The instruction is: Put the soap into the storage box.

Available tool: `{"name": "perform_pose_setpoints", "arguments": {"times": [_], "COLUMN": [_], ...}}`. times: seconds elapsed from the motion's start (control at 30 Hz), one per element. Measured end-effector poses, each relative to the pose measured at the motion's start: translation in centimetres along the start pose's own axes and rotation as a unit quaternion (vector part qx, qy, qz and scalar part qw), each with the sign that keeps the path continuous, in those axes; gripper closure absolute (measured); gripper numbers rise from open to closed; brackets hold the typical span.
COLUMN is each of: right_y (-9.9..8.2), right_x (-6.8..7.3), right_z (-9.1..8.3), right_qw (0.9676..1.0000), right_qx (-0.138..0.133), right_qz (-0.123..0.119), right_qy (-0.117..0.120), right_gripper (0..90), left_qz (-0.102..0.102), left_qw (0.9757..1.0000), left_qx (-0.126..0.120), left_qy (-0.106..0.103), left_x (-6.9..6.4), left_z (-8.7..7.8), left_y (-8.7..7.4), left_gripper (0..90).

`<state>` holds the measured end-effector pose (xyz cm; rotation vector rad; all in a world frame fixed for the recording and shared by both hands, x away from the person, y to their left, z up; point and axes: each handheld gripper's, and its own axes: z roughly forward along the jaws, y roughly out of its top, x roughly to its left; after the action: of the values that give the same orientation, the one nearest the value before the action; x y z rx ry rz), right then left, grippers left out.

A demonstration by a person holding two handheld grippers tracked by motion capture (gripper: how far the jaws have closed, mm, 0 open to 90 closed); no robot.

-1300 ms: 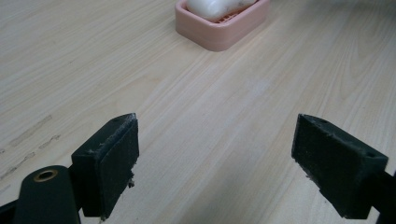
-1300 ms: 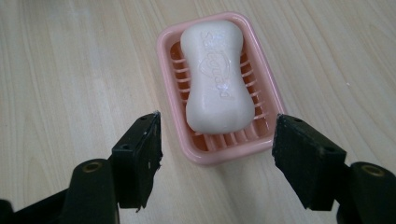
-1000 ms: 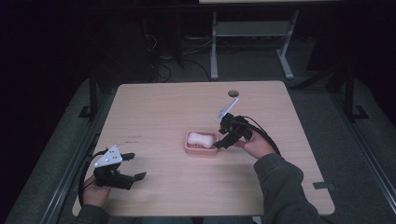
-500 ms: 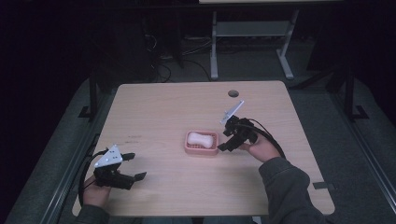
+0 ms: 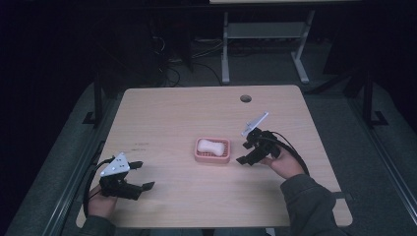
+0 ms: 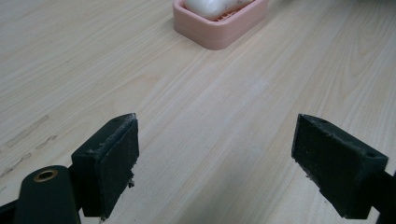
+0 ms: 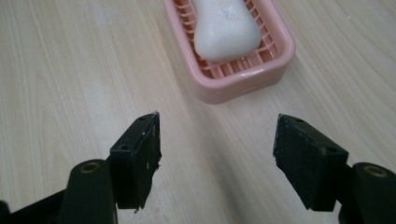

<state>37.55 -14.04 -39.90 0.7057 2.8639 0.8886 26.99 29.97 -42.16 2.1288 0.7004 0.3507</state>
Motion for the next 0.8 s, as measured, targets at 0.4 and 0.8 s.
{"name": "perform_pose_setpoints", "arguments": {"times": [0.4, 0.8], "right_y": [-2.7, -5.6], "right_x": [0.7, 1.8], "right_z": [-0.7, -1.5], "right_qw": [0.9999, 0.9994], "right_qx": [-0.007, -0.017], "right_qz": [0.008, 0.029], "right_qy": [-0.007, -0.007], "right_gripper": [31.5, 31.7], "left_qz": [0.003, -0.002], "left_qw": [1.0, 1.0], "left_qx": [0.004, 0.001], "left_qy": [0.0, -0.001], "left_x": [0.0, -0.1], "left_z": [-0.1, 0.1], "left_y": [0.0, 0.0], "left_gripper": [14.8, 14.8]}}
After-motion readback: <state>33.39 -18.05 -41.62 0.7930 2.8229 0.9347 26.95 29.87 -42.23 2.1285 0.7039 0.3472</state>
